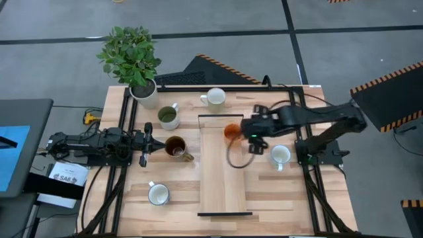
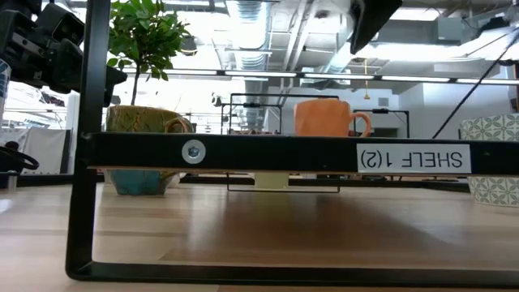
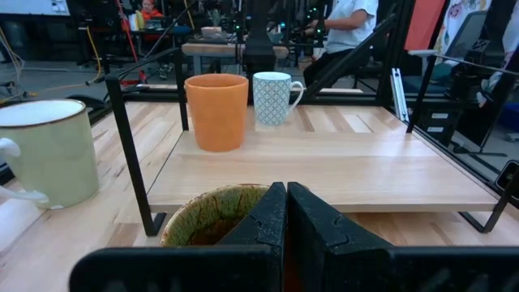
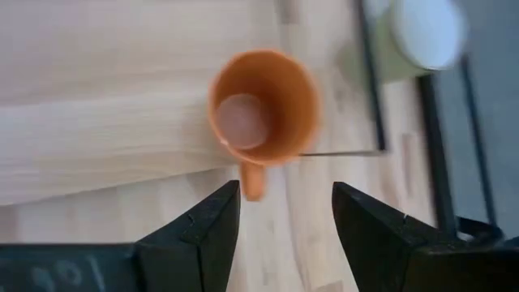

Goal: Place coffee mugs
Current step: Put the dark green patterned mug on the shelf

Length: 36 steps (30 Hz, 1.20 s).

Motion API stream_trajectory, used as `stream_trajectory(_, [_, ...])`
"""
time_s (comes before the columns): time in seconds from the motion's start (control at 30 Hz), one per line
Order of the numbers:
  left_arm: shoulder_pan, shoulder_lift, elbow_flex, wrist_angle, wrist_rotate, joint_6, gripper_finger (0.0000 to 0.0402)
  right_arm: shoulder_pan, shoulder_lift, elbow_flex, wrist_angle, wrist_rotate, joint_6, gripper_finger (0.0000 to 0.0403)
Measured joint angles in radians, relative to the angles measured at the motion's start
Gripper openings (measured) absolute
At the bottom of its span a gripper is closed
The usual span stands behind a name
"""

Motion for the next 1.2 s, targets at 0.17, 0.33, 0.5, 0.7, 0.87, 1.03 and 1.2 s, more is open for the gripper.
stream_trajectory(0.17, [0.0, 0.0, 0.0, 0.0, 0.0, 0.0, 0.0, 0.019, -0.242, -0.257, 0.156, 0.052, 0.087, 0.0221])
stream_trajectory(0.33, [0.0, 0.0, 0.0, 0.0, 0.0, 0.0, 0.0, 0.022, -0.475, -0.515, 0.394, 0.074, 0.097, 0.0221])
stream_trajectory(0.5, [0.0, 0.0, 0.0, 0.0, 0.0, 0.0, 0.0, 0.021, -0.644, -0.741, 0.825, 0.11, -0.064, 0.0221])
stream_trajectory(0.7, [0.0, 0.0, 0.0, 0.0, -0.004, 0.022, 0.0, -0.004, -0.72, -0.944, 1.275, 0.107, -0.247, 0.0221])
stream_trajectory(0.87, [0.0, 0.0, 0.0, 0.004, -0.026, 0.13, 0.0, -0.031, -0.717, -0.981, 1.368, 0.102, -0.278, 0.0221])
stream_trajectory(1.03, [0.0, 0.001, -0.001, 0.048, -0.046, 0.086, 0.0, -0.05, -0.696, -0.987, 1.377, 0.101, -0.275, 0.0221])
stream_trajectory(1.2, [0.001, 0.0, 0.0, 0.276, -0.077, -0.019, 0.0, -0.054, -0.665, -0.987, 1.383, 0.1, -0.274, 0.0221])
